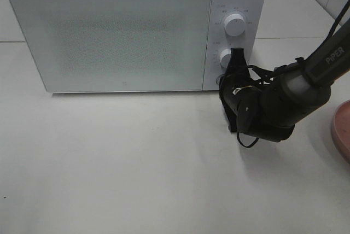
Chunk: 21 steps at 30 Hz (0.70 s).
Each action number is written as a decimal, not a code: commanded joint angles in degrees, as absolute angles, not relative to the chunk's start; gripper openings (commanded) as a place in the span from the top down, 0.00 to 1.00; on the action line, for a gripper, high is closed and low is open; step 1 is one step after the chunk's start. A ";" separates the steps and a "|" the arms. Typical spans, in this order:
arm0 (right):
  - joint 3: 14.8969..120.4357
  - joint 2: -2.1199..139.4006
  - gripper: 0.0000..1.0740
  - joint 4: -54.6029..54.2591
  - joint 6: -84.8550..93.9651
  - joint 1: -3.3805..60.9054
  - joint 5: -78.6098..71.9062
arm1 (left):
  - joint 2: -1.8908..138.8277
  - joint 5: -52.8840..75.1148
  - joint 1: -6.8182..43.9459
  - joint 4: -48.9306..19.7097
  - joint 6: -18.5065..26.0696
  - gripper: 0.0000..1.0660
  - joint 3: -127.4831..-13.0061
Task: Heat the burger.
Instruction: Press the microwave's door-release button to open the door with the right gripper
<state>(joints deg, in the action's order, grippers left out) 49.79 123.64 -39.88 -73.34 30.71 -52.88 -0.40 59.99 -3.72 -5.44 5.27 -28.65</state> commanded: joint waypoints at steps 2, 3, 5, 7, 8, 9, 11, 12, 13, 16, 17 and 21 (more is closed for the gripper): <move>53.11 124.33 0.97 -38.45 -72.31 29.39 -54.77 | -1.72 59.47 -3.44 -5.79 5.21 0.08 -28.48; 54.43 124.96 0.97 -38.45 -72.31 29.05 -54.83 | -1.72 59.47 -3.44 -5.79 5.21 0.08 -28.48; 54.95 125.31 0.97 -38.16 -72.31 28.71 -54.89 | -1.72 59.47 -3.44 -5.79 5.21 0.08 -28.48; 56.26 125.82 0.97 -38.16 -71.96 28.42 -56.67 | -1.72 59.47 -3.44 -5.79 5.21 0.08 -28.48; 56.26 125.82 0.97 -38.16 -71.96 28.42 -56.67 | -1.72 59.47 -3.44 -5.79 5.21 0.08 -28.48; 56.67 125.82 0.97 -37.59 -71.28 28.19 -58.61 | -1.72 59.47 -3.44 -5.79 5.21 0.08 -28.48; 56.84 125.82 0.97 -37.59 -70.65 28.19 -59.42 | -1.72 59.47 -3.44 -5.79 5.21 0.08 -28.48; 57.12 125.82 0.97 -37.59 -70.24 28.13 -60.28 | -1.72 59.47 -3.44 -5.79 5.21 0.08 -28.48; 57.47 125.82 0.97 -37.59 -69.96 28.13 -60.22 | -1.72 59.47 -3.44 -5.79 5.21 0.08 -28.48; 57.52 125.82 0.97 -37.70 -69.61 28.13 -58.96 | -1.72 59.47 -3.44 -5.79 5.21 0.08 -28.48; 57.52 125.82 0.97 -37.70 -69.61 28.13 -58.96 | -1.72 59.47 -3.44 -5.79 5.21 0.08 -28.48; 57.52 125.82 0.96 -37.82 -69.67 28.13 -57.64 | -1.72 59.47 -3.44 -5.79 5.21 0.08 -28.48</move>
